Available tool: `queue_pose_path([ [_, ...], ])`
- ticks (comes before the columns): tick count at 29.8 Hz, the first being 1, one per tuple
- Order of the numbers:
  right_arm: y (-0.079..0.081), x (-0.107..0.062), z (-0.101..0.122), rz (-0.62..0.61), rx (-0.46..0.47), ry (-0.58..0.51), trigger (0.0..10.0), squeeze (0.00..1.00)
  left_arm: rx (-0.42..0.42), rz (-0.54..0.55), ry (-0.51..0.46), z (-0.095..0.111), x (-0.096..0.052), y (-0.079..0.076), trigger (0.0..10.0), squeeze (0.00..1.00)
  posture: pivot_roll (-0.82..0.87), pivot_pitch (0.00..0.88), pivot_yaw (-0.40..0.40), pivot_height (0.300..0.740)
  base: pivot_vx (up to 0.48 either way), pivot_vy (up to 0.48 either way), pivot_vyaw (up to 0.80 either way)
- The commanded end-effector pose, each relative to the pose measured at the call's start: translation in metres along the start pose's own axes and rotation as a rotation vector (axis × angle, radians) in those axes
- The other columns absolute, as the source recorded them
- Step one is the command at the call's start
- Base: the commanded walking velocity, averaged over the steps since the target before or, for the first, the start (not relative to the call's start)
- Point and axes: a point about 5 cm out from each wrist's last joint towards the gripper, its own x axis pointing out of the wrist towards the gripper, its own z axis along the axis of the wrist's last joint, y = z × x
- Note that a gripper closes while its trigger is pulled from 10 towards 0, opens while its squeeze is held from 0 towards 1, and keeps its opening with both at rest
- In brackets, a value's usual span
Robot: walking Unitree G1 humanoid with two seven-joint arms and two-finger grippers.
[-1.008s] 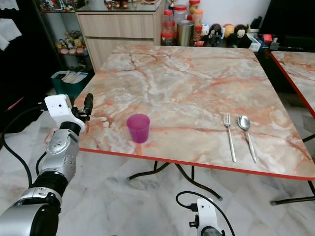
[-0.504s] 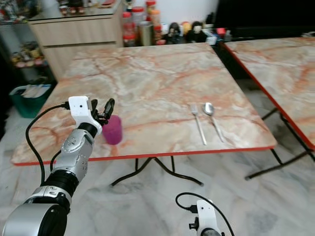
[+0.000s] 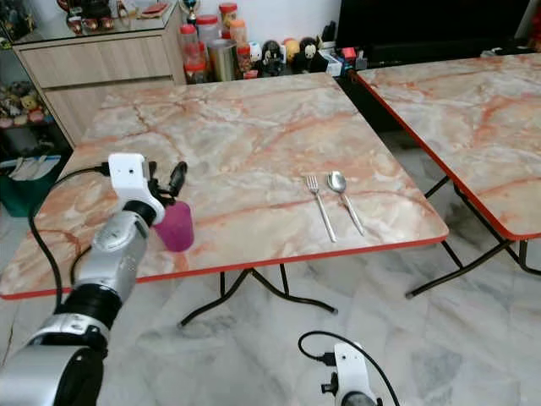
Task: Setting the table
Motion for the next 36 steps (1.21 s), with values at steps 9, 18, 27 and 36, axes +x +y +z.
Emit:
queue_pose_path([
  [9,0.003,0.0,-0.002,0.004,0.009,0.001,10.0,0.0,0.13,-0.093,0.189,-0.006,-0.003,0.007,10.0,0.0,0.01,0.0,0.054,0.702,0.0,0.0,0.0],
  [18,0.001,0.0,-0.001,0.001,0.009,-0.002,10.0,0.0,0.056,-0.094,0.203,0.004,-0.005,0.016,10.0,0.0,0.01,0.0,0.047,0.702,0.0,0.0,0.0],
  [27,0.0,0.0,0.0,0.001,0.008,-0.004,10.0,0.0,0.063,-0.099,0.262,-0.001,-0.011,0.025,10.0,0.0,0.01,0.0,0.043,0.702,0.0,0.0,0.0],
  [36,-0.001,0.0,0.001,0.002,0.005,-0.006,10.0,0.0,0.068,-0.134,0.343,-0.015,-0.018,0.024,10.0,0.0,0.01,0.0,0.041,0.702,0.0,0.0,0.0],
])
